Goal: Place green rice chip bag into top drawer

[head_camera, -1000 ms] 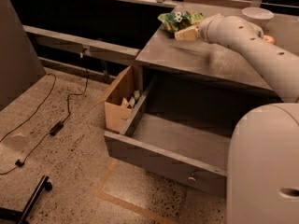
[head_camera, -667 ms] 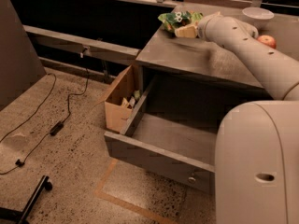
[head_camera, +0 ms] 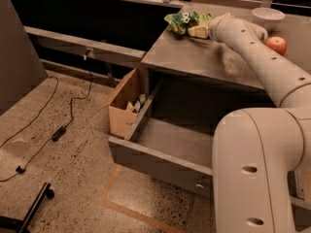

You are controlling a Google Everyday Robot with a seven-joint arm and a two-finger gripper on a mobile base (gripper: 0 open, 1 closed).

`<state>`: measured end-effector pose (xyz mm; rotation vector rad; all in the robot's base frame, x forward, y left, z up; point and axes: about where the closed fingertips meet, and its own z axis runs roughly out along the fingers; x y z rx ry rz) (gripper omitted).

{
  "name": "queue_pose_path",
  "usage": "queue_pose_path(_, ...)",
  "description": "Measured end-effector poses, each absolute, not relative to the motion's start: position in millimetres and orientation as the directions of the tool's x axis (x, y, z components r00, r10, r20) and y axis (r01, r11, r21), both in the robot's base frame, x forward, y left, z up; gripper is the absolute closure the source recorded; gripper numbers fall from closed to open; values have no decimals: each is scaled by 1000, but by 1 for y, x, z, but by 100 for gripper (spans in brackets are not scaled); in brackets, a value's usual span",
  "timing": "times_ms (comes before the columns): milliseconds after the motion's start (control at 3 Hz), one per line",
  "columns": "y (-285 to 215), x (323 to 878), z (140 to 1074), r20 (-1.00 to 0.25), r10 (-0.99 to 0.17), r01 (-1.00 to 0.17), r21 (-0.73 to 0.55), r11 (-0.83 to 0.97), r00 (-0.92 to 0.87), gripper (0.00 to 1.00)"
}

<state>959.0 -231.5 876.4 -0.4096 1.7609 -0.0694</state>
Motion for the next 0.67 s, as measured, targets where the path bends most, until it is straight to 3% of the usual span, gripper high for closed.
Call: queue_pose_path(667,-226,966,871,-944,-291,-298,-236,925,-156,62)
